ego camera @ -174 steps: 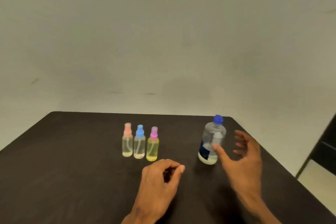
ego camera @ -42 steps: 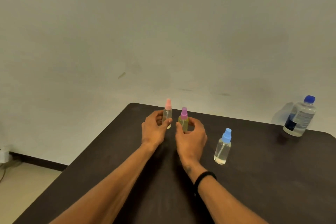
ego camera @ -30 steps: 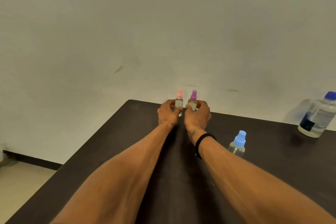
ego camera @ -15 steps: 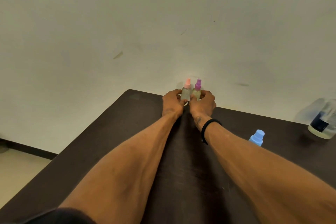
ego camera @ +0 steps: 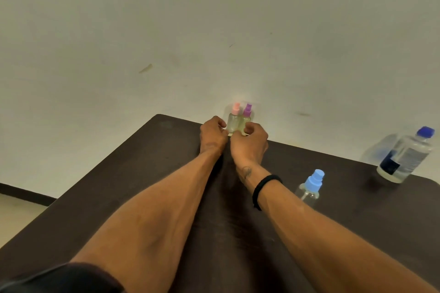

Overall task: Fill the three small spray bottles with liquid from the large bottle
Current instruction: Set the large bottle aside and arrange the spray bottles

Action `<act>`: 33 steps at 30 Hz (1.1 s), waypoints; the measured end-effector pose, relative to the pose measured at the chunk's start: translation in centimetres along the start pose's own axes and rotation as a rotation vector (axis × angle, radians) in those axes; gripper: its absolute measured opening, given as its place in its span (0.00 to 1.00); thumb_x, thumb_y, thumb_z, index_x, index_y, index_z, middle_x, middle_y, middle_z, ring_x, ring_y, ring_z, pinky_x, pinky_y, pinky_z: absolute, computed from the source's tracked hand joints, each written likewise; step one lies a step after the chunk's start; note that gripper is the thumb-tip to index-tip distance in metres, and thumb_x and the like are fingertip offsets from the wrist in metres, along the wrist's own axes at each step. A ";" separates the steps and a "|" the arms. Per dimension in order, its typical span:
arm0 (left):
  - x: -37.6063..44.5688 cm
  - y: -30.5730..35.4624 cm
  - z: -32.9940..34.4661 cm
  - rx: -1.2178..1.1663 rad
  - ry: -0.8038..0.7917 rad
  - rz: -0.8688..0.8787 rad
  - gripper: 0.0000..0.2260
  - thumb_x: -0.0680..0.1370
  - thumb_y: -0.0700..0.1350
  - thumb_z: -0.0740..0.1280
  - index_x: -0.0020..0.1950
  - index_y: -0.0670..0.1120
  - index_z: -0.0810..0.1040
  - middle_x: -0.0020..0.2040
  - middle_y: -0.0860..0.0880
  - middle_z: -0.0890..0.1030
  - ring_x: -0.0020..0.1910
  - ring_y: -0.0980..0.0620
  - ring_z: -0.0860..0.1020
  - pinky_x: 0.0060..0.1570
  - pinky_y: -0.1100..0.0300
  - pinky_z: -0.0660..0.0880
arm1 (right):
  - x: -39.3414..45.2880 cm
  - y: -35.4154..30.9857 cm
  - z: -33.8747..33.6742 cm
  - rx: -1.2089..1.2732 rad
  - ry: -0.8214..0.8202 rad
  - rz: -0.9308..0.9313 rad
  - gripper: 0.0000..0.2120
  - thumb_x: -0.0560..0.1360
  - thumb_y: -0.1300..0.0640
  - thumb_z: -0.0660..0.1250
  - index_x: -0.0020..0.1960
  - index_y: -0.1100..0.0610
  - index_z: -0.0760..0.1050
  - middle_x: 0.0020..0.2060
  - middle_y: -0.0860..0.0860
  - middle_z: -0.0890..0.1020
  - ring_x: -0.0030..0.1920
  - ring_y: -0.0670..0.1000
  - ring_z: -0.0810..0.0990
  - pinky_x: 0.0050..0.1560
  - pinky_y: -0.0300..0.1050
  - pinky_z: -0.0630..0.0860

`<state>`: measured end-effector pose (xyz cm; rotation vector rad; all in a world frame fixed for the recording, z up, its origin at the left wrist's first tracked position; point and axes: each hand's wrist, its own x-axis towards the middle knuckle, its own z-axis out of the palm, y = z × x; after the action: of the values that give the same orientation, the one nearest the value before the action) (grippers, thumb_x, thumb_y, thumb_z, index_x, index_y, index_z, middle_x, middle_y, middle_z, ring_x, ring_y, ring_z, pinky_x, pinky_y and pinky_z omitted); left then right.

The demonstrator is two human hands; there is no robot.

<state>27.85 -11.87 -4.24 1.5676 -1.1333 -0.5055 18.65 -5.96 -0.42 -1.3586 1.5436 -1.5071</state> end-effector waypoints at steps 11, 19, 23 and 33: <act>-8.0 0.4 -3.6 0.123 -0.068 0.099 0.02 0.80 0.41 0.72 0.49 0.48 0.83 0.48 0.50 0.84 0.45 0.56 0.81 0.48 0.68 0.77 | -12.4 -2.2 -15.7 -0.043 0.012 -0.701 0.13 0.77 0.62 0.76 0.61 0.56 0.83 0.51 0.48 0.84 0.49 0.47 0.84 0.48 0.34 0.80; -14.1 1.0 -6.5 0.084 -0.053 0.064 0.01 0.80 0.44 0.74 0.50 0.51 0.84 0.46 0.56 0.84 0.46 0.61 0.81 0.42 0.75 0.71 | -10.5 2.2 -21.5 -0.243 -0.049 -0.230 0.32 0.69 0.48 0.84 0.70 0.43 0.75 0.60 0.43 0.77 0.53 0.43 0.78 0.47 0.39 0.76; -15.3 1.8 -6.2 0.023 -0.016 0.029 0.01 0.80 0.45 0.74 0.50 0.50 0.84 0.45 0.56 0.83 0.45 0.60 0.81 0.44 0.71 0.76 | -9.3 3.1 -21.1 -0.267 -0.197 -0.101 0.29 0.69 0.46 0.83 0.66 0.42 0.76 0.55 0.39 0.82 0.52 0.42 0.81 0.48 0.38 0.76; -12.8 3.3 -2.7 -0.052 0.035 0.002 0.01 0.81 0.45 0.73 0.51 0.49 0.84 0.43 0.54 0.83 0.43 0.60 0.81 0.44 0.69 0.77 | -2.9 2.6 -16.3 -0.217 -0.265 -0.110 0.21 0.71 0.51 0.83 0.63 0.51 0.84 0.50 0.44 0.87 0.51 0.42 0.86 0.56 0.40 0.81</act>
<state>22.90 0.67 -3.36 1.5248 -1.0876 -0.5005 4.01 2.14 -0.49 -1.7159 1.5149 -1.1882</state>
